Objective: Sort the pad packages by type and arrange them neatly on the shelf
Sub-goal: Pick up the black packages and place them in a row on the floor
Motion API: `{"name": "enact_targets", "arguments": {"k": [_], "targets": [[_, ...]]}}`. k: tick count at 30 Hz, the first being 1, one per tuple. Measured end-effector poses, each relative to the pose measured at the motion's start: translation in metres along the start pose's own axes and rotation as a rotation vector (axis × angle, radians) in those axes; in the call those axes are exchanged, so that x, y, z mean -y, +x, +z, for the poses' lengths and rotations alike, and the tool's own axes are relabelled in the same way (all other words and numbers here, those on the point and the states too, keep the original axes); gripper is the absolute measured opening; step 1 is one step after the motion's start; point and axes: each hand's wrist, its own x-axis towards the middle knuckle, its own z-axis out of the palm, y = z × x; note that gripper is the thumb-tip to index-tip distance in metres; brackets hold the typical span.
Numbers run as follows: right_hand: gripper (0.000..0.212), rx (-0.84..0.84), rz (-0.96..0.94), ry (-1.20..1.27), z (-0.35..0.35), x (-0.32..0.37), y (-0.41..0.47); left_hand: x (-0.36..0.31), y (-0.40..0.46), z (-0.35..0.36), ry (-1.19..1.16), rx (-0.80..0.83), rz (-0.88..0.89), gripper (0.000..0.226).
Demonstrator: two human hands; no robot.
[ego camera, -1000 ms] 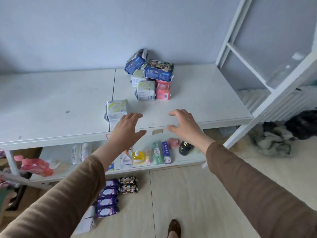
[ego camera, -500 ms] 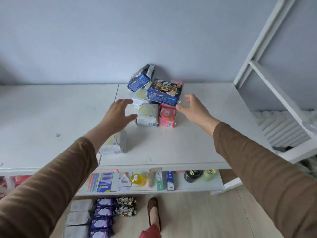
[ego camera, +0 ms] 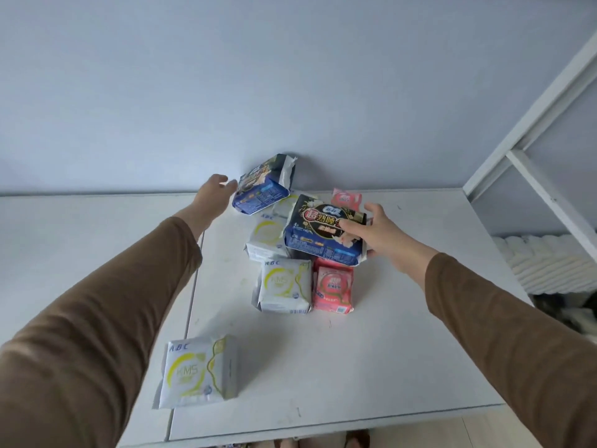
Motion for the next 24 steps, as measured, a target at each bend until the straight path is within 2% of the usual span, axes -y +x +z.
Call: {"name": "enact_targets", "arguments": {"k": [3,8,12,14,16,19,22,24], "targets": [[0.078,0.079,0.039,0.048,-0.002,0.000,0.011,0.001,0.030,0.010,-0.082,0.079,-0.093,0.062],[0.080,0.162,0.063,0.089,-0.008,-0.001,0.019,0.000,0.052,0.018,-0.427,0.367,-0.253,0.081],[0.078,0.201,0.075,0.089,-0.010,-0.001,0.020,0.004,0.058,0.013,-0.451,0.530,-0.259,0.107],[0.080,0.206,0.072,0.096,-0.010,0.000,0.020,0.002,0.056,0.010,-0.428,0.566,-0.224,0.110],[0.086,0.199,0.062,0.117,-0.011,0.000,0.018,-0.001,0.050,0.004,-0.361,0.576,-0.179,0.102],[0.090,0.195,0.055,0.155,-0.011,0.001,0.011,-0.008,0.036,-0.008,-0.209,0.619,-0.102,0.073],[0.065,0.240,0.035,0.200,-0.011,-0.002,0.001,-0.017,0.019,-0.019,-0.133,0.579,-0.048,0.062],[0.058,0.243,0.016,0.226,-0.010,-0.006,-0.007,-0.022,0.007,-0.023,-0.119,0.516,-0.014,0.058]]}}
